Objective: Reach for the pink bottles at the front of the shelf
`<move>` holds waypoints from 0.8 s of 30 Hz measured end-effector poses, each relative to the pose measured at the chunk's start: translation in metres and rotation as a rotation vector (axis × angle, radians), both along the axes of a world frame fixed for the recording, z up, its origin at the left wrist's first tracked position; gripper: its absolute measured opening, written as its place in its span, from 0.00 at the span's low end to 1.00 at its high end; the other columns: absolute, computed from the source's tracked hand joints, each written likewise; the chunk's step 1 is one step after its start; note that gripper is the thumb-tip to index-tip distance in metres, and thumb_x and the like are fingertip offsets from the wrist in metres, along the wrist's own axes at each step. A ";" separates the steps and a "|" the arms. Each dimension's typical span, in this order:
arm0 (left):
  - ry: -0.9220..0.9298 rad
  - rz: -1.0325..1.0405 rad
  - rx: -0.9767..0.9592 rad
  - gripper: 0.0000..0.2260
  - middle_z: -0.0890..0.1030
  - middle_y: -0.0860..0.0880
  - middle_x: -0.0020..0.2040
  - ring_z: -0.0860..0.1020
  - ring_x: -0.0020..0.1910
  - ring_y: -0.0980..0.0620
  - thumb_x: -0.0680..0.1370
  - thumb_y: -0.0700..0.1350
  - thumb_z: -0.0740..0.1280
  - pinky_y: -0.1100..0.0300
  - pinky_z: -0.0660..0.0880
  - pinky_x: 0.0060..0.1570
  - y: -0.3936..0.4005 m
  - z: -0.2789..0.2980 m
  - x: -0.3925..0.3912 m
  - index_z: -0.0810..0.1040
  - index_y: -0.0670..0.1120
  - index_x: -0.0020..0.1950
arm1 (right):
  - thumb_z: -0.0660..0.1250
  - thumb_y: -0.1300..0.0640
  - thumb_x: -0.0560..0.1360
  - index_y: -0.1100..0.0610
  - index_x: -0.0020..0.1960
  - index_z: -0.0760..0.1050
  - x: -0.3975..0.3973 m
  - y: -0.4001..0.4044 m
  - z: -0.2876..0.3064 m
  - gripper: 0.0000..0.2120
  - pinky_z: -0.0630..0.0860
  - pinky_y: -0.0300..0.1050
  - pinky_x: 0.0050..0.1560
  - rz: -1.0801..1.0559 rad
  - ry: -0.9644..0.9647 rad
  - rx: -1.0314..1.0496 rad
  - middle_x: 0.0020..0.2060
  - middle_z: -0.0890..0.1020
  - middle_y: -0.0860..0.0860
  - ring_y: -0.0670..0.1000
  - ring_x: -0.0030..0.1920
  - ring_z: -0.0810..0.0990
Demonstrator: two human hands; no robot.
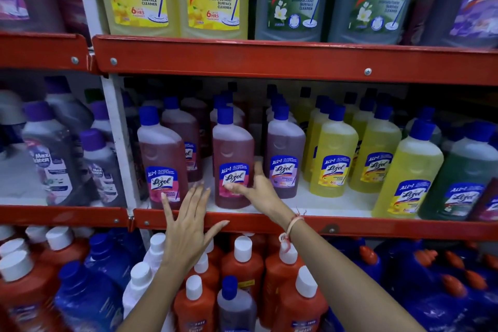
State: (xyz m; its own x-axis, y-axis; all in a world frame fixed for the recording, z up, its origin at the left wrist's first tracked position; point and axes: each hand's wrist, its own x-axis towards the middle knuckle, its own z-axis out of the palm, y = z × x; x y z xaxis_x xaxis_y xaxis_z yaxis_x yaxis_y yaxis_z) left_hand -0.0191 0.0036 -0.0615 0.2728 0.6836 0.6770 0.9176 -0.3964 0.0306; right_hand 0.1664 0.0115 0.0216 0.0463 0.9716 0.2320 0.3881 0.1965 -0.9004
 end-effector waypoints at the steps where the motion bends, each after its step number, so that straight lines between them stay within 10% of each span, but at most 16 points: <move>1: -0.004 0.000 -0.002 0.37 0.71 0.44 0.74 0.69 0.73 0.46 0.78 0.68 0.50 0.29 0.46 0.73 0.000 0.000 0.000 0.68 0.42 0.74 | 0.77 0.52 0.69 0.58 0.67 0.63 0.000 -0.004 -0.001 0.34 0.80 0.54 0.61 -0.004 -0.015 0.007 0.60 0.82 0.57 0.55 0.58 0.82; 12: -0.012 0.005 -0.017 0.37 0.72 0.44 0.73 0.69 0.73 0.47 0.77 0.69 0.51 0.31 0.47 0.74 -0.001 -0.002 0.001 0.67 0.42 0.74 | 0.76 0.50 0.70 0.57 0.67 0.63 -0.003 -0.026 -0.007 0.34 0.80 0.51 0.60 -0.007 -0.046 0.039 0.62 0.81 0.56 0.53 0.59 0.82; 18: -0.020 0.014 0.002 0.37 0.73 0.43 0.72 0.70 0.72 0.46 0.77 0.69 0.52 0.30 0.49 0.73 0.000 -0.003 0.001 0.69 0.41 0.73 | 0.75 0.50 0.71 0.55 0.68 0.64 0.000 -0.032 -0.008 0.31 0.78 0.32 0.49 0.012 -0.006 0.057 0.61 0.81 0.53 0.49 0.59 0.81; 24: -0.026 0.018 0.016 0.37 0.74 0.43 0.72 0.70 0.71 0.45 0.76 0.68 0.53 0.30 0.48 0.73 0.002 -0.006 0.002 0.69 0.42 0.73 | 0.74 0.52 0.72 0.55 0.63 0.74 0.037 -0.044 -0.008 0.21 0.79 0.40 0.58 -0.164 0.145 0.259 0.58 0.80 0.51 0.48 0.59 0.80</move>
State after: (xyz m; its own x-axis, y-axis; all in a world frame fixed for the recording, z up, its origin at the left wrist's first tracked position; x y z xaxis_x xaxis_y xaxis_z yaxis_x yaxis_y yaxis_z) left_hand -0.0176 0.0057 -0.0675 0.2427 0.6771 0.6947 0.9235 -0.3807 0.0484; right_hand 0.2036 -0.0322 0.0137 0.2474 0.8582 0.4497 0.3051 0.3715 -0.8769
